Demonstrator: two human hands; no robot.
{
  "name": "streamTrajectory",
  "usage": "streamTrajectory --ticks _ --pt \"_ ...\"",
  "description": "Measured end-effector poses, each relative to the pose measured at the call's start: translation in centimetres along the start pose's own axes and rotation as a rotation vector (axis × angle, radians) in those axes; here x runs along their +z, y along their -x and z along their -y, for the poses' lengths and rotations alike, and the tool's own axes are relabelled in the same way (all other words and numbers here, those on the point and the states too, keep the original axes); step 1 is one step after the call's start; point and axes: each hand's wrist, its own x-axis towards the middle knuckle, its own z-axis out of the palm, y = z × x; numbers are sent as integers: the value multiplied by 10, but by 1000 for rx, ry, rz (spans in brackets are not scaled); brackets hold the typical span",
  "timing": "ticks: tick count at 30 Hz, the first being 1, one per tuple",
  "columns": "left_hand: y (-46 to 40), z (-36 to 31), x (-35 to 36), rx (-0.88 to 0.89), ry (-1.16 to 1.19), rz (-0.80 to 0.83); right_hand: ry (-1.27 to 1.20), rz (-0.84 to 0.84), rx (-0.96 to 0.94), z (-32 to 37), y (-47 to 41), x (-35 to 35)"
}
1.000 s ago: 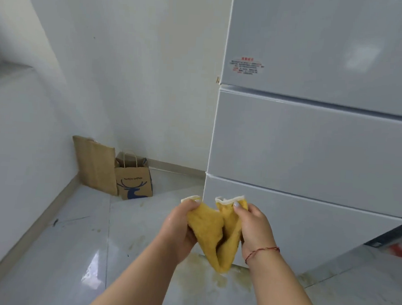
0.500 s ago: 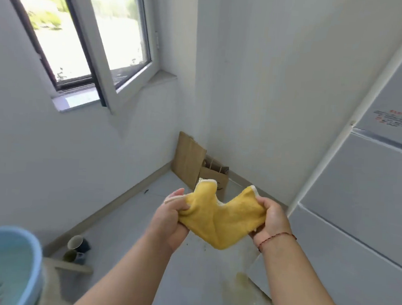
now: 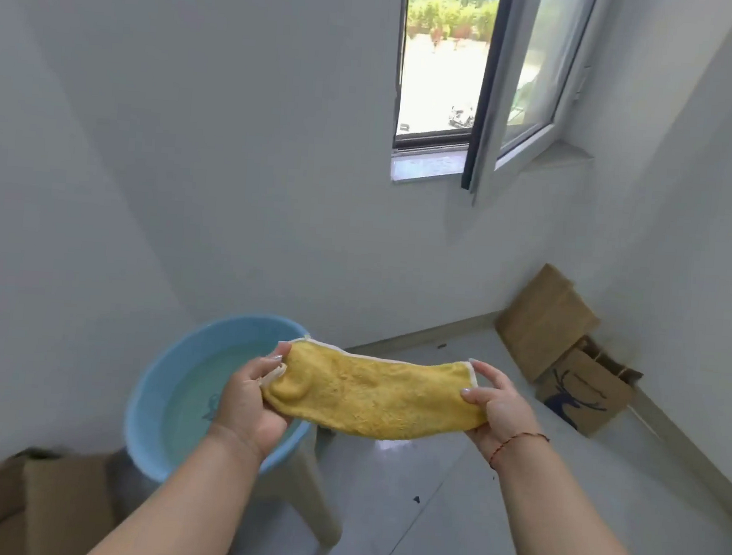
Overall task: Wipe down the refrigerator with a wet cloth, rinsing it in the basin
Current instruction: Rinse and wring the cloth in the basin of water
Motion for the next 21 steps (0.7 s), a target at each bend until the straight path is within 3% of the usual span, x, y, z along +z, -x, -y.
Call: streamTrajectory --ticks 6,10,17,21 --pt "-60 -76 -97 163 -310 -260 555 89 -98 -53 -64 139" --pt "-99 -104 -153 197 -645 -334 838 124 -136 -90 -98 210" --pt "-161 -102 -220 43 -1331 -315 1501 180 -172 -151 -154 261" --pt "-182 -78 -234 -160 -1782 -266 1702 273 -201 -182 -174 271"
